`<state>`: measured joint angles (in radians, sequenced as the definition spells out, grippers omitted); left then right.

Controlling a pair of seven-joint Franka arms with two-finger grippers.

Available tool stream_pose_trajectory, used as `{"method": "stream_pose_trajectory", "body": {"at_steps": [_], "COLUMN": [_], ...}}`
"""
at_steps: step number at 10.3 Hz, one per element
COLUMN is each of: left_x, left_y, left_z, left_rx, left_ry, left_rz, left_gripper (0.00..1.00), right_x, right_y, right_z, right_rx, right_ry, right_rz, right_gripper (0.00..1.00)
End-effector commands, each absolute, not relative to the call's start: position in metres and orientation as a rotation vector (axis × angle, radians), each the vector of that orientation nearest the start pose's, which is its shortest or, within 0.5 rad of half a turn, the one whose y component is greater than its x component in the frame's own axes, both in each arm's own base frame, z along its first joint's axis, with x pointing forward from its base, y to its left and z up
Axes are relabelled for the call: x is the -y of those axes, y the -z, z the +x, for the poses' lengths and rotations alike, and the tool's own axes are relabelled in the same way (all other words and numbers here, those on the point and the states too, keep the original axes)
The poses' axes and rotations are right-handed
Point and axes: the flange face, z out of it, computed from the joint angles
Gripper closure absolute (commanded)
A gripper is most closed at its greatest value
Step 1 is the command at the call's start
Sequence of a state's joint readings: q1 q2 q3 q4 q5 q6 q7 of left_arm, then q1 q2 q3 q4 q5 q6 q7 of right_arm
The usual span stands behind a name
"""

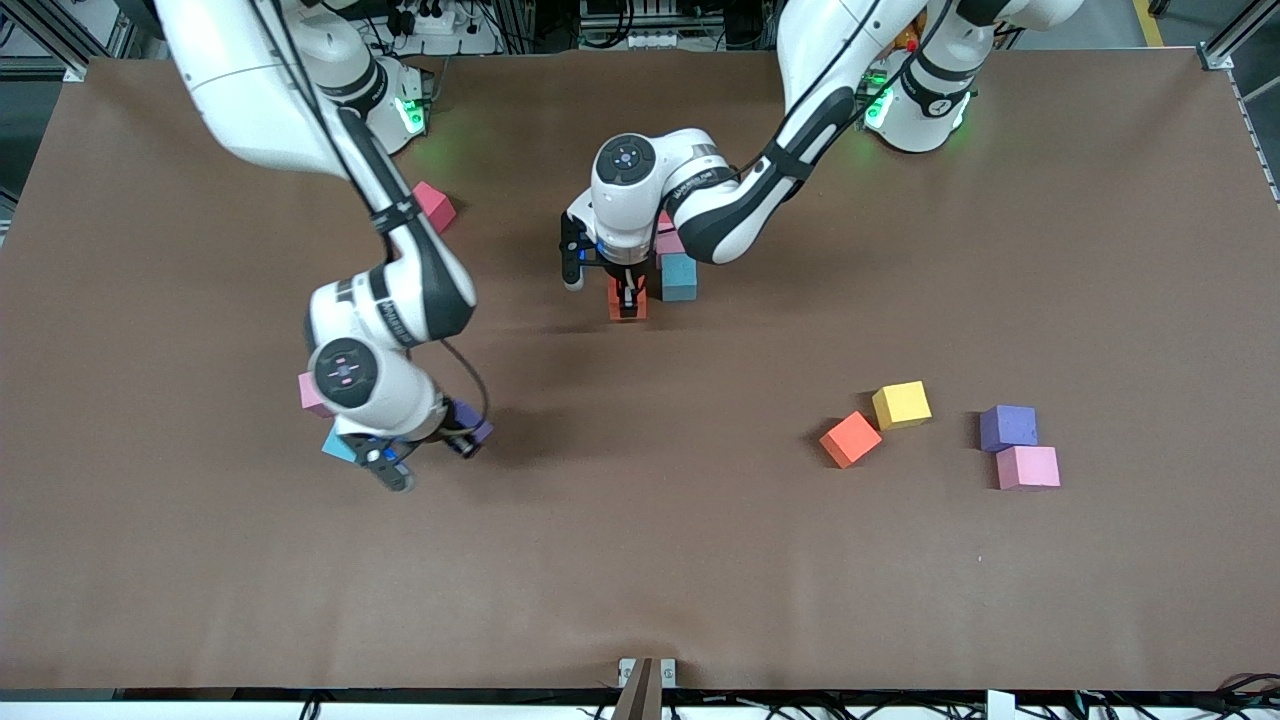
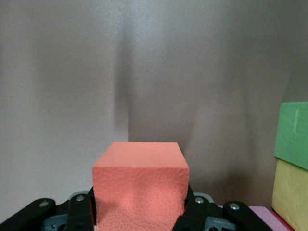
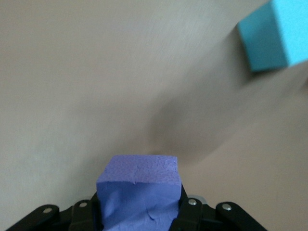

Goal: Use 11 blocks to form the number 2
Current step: 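Lower the orange cube onto the cyan cube while the right gripper lifts blue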

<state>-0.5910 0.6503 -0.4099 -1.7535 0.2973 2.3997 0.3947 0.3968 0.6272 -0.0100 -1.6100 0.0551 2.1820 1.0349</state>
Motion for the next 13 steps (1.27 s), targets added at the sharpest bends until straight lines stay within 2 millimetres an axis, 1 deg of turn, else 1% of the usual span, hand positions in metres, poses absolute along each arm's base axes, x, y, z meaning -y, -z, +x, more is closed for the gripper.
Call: {"method": "stream_pose_trajectory", "body": {"at_steps": [1, 2, 3, 5, 6, 8, 10, 13], "left_x": [0.543, 0.541, 0.540, 0.538, 0.537, 0.537, 0.537, 0.536], "left_y": [-0.233, -0.228, -0.225, -0.221, -0.219, -0.219, -0.218, -0.213], "left_z": [0.374, 0.370, 0.363, 0.351, 0.349, 0.349, 0.349, 0.349], "left_rx": [-2.252, -2.253, -2.251, -2.265, -2.266, -2.259, -2.252, -2.250], "left_ry": [0.090, 0.071, 0.053, 0.026, 0.019, 0.017, 0.014, 0.002], "left_rz": [-2.272, -2.271, -2.273, -2.262, -2.258, -2.264, -2.272, -2.276], "left_gripper": [0.93, 0.93, 0.94, 0.94, 0.94, 0.94, 0.94, 0.94], "right_x": [-0.267, -0.275, -0.276, -0.268, -0.265, -0.265, -0.265, -0.264], "right_y": [-0.260, -0.260, -0.261, -0.262, -0.262, -0.261, -0.271, -0.266], "right_z": [0.626, 0.623, 0.620, 0.613, 0.613, 0.614, 0.612, 0.611], "right_rx": [-1.035, -1.019, -1.016, -1.029, -1.035, -1.036, -1.037, -1.051], "right_ry": [-0.107, -0.105, -0.114, -0.127, -0.127, -0.127, -0.129, -0.138], "right_rz": [-2.978, -2.983, -2.989, -2.990, -2.989, -2.987, -2.987, -2.988], "right_gripper": [1.00, 1.00, 1.00, 1.00, 1.00, 1.00, 1.00, 1.00]}}
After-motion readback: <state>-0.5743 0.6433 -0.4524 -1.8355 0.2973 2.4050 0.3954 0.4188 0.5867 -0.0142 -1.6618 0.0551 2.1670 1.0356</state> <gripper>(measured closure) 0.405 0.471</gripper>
